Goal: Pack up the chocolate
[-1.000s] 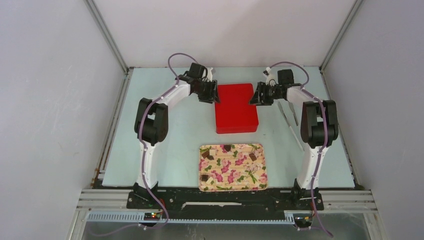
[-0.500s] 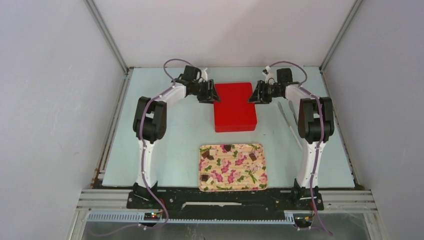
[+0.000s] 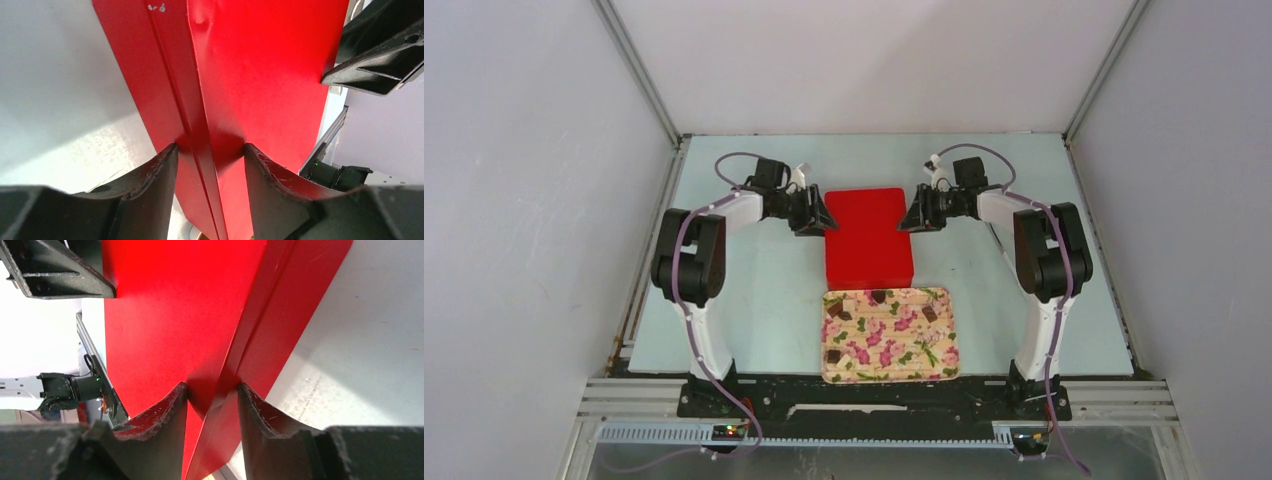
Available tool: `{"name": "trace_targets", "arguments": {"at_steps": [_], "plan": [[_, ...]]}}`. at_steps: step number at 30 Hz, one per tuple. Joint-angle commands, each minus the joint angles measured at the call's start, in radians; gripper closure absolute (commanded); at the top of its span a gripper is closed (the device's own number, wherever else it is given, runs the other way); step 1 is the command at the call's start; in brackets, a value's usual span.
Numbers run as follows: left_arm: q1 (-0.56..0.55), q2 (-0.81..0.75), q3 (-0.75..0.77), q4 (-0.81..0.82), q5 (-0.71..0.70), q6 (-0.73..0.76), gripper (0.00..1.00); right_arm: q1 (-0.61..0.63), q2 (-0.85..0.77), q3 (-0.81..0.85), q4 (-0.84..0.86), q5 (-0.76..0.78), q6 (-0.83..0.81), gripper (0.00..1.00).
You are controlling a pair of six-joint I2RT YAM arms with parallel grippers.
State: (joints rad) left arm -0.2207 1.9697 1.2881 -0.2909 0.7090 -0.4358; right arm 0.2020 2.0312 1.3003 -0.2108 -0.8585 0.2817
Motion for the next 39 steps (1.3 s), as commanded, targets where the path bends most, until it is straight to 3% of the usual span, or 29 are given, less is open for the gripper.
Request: {"name": "trace_targets", "arguments": {"at_steps": [1,8,17,21,24,26,29,33,34,39], "plan": [[-0.001,0.013,-0.012,-0.053,-0.017,0.067,0.45,0.080,0.014,-0.034,0.000,-0.007,0.019,0.62],[0.052,0.069,0.076,-0.063,-0.049,0.062,0.44,0.051,0.050,0.061,-0.013,0.083,0.028,0.47],[0.057,0.129,0.220,-0.091,-0.018,0.048,0.43,0.048,0.150,0.268,-0.116,0.129,-0.014,0.46],[0.057,0.132,0.237,-0.101,-0.014,0.051,0.43,0.032,0.086,0.336,-0.180,0.170,-0.100,0.42],[0.056,0.138,0.239,-0.103,-0.019,0.054,0.43,0.004,0.015,0.381,-0.192,0.195,-0.124,0.28],[0.057,0.147,0.242,-0.104,-0.021,0.055,0.43,-0.014,-0.020,0.402,-0.166,0.178,-0.114,0.26],[0.057,0.162,0.252,-0.109,-0.021,0.054,0.43,-0.032,-0.013,0.440,-0.081,0.091,-0.055,0.38],[0.056,0.171,0.261,-0.116,-0.023,0.059,0.43,-0.033,0.087,0.487,0.108,-0.056,0.113,0.82],[0.056,0.171,0.261,-0.118,-0.024,0.061,0.43,-0.032,0.129,0.509,0.149,-0.079,0.154,0.89],[0.057,0.167,0.264,-0.127,-0.023,0.070,0.43,-0.007,0.333,0.595,0.218,-0.105,0.331,0.95]]}}
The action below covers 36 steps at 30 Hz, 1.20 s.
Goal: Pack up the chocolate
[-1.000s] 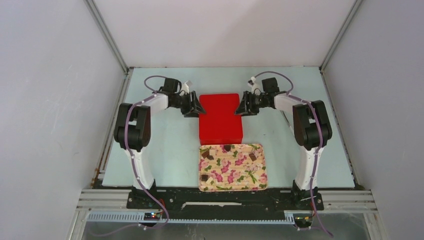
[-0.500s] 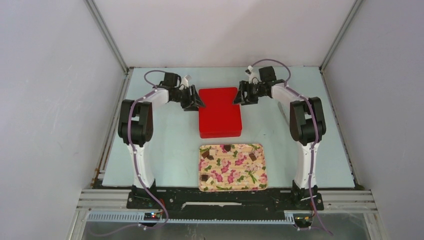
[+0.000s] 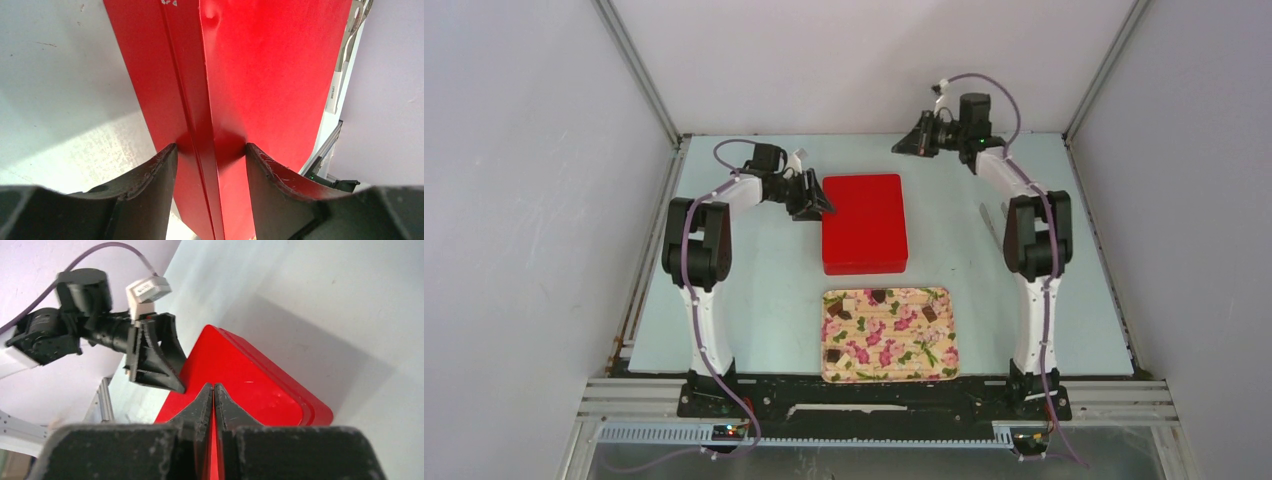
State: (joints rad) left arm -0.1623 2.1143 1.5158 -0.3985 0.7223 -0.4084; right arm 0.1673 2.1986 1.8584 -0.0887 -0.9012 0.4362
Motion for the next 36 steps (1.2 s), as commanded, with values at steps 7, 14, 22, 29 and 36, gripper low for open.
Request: {"name": "trace_targets", "arguments": {"at_steps": [7,14,22,29,36], "plan": [[0.000,0.004,0.056,-0.055,-0.056,0.083,0.43,0.022,0.263,0.046,0.156,-0.027,0.271,0.95],[0.009,-0.124,0.132,-0.037,-0.069,0.103,0.43,0.000,0.232,0.003,0.210,-0.049,0.330,0.93],[0.010,-0.075,0.243,0.291,0.084,-0.118,0.47,0.008,0.171,-0.059,0.310,-0.098,0.388,0.89],[0.018,0.107,0.174,0.653,0.156,-0.483,0.72,0.018,0.170,-0.087,0.324,-0.105,0.394,0.87],[0.020,0.250,0.100,0.676,0.156,-0.572,0.73,0.028,0.168,-0.089,0.318,-0.105,0.382,0.86]]}}
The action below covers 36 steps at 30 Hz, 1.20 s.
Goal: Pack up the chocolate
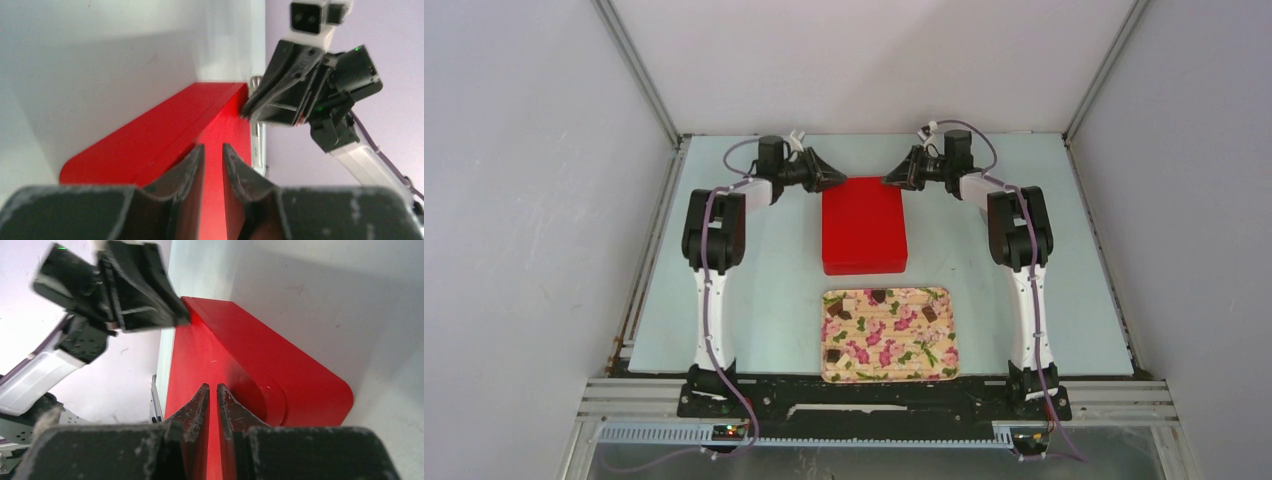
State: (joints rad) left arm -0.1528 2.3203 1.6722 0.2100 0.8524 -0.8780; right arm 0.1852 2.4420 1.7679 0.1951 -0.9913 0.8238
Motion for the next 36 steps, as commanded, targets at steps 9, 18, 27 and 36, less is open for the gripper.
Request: {"name": "trace_targets", "arguments": {"at_steps": [9,18,27,36], "plan": [[0.017,-0.025,-0.031,0.139,0.073,-0.153,0.68,0.024,-0.145,-0.031,0.009,-0.015,-0.066,0.86],[0.015,-0.308,-0.307,0.196,0.152,-0.136,0.66,0.016,-0.402,-0.303,-0.007,-0.048,-0.188,0.86],[-0.062,-0.305,-0.553,0.159,0.165,-0.059,0.65,0.059,-0.360,-0.518,-0.072,-0.087,-0.236,0.87],[-0.056,-0.187,-0.511,0.085,0.179,-0.022,0.64,0.062,-0.263,-0.525,0.027,-0.111,-0.171,0.87]]}}
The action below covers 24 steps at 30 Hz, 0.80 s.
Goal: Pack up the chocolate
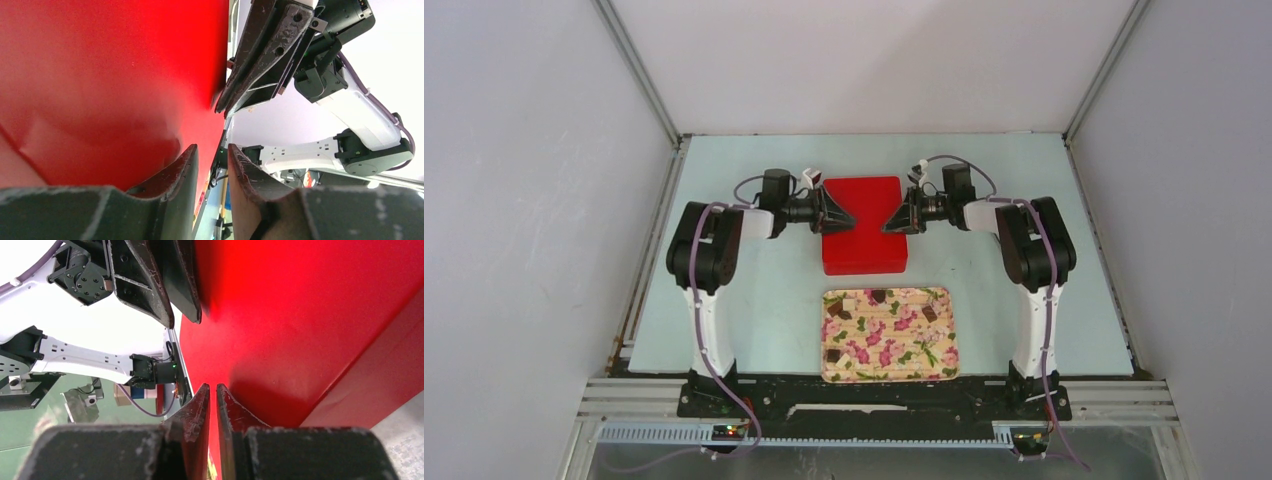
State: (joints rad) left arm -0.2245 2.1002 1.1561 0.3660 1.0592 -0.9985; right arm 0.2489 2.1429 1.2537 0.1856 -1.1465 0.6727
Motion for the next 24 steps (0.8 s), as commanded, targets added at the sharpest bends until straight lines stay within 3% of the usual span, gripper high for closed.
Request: {"name": "trace_targets", "arguments": {"at_steps": [1,4,6,10,11,12,13,20,24], "plan": [[0.019,0.014,0.020,-0.094,-0.023,0.128,0.64,-0.007,0.018,-0.011,0.040,0.042,-0.021,0.86],[0.031,-0.076,0.099,-0.266,-0.029,0.307,0.60,-0.045,-0.038,-0.008,0.029,0.049,-0.038,0.84],[0.042,-0.139,0.156,-0.462,-0.070,0.487,0.55,-0.071,-0.077,0.007,-0.041,0.078,-0.096,0.81],[0.047,-0.261,0.222,-0.778,-0.288,0.851,0.43,-0.108,-0.163,0.033,-0.255,0.234,-0.292,0.70],[0.047,-0.290,0.215,-0.809,-0.358,0.908,0.28,-0.115,-0.194,0.033,-0.289,0.277,-0.343,0.67],[0.048,-0.322,0.201,-0.827,-0.402,0.954,0.07,-0.121,-0.217,0.033,-0.314,0.303,-0.375,0.64],[0.049,-0.355,0.184,-0.837,-0.444,0.988,0.01,-0.127,-0.237,0.033,-0.336,0.321,-0.400,0.62],[0.050,-0.554,0.049,-0.799,-0.614,1.112,0.00,-0.207,-0.344,0.033,-0.424,0.342,-0.450,0.55],[0.050,-0.621,0.051,-0.822,-0.700,1.149,0.00,-0.221,-0.432,0.033,-0.521,0.413,-0.527,0.43]]}}
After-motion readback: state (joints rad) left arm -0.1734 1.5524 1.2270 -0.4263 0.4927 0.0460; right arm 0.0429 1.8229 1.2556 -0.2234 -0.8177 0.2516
